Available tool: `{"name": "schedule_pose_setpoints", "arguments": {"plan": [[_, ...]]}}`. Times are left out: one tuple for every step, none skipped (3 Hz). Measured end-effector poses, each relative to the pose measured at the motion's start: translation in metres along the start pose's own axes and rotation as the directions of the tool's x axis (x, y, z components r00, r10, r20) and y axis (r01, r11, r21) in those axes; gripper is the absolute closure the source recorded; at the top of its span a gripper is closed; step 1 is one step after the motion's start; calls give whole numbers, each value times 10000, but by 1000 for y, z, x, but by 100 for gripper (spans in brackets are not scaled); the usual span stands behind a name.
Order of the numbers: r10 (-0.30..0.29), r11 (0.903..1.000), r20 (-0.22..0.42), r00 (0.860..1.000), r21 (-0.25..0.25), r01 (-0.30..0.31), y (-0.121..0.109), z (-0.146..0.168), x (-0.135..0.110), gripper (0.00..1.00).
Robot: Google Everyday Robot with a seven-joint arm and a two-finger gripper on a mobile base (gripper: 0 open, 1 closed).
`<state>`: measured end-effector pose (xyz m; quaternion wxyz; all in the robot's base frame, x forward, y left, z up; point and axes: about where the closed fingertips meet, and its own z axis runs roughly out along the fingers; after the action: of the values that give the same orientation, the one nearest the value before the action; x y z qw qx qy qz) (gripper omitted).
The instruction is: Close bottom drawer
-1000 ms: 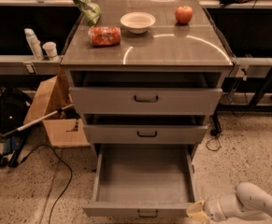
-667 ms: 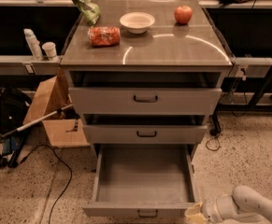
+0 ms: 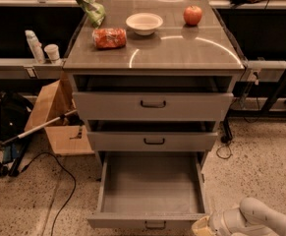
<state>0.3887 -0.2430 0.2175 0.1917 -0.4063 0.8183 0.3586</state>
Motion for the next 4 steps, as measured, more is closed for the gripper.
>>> {"name": "schedule_pose_setpoints", "arguments": {"plan": [[-37, 10000, -189, 9998, -5, 37, -7, 16, 6, 100], [-105, 9999, -328, 9994, 62, 107, -16, 29, 7, 100], [-439, 9980, -506, 9978, 440, 461, -26, 45, -5, 100], [-475, 9972, -521, 9975, 555, 503, -28, 47, -7, 100]]}}
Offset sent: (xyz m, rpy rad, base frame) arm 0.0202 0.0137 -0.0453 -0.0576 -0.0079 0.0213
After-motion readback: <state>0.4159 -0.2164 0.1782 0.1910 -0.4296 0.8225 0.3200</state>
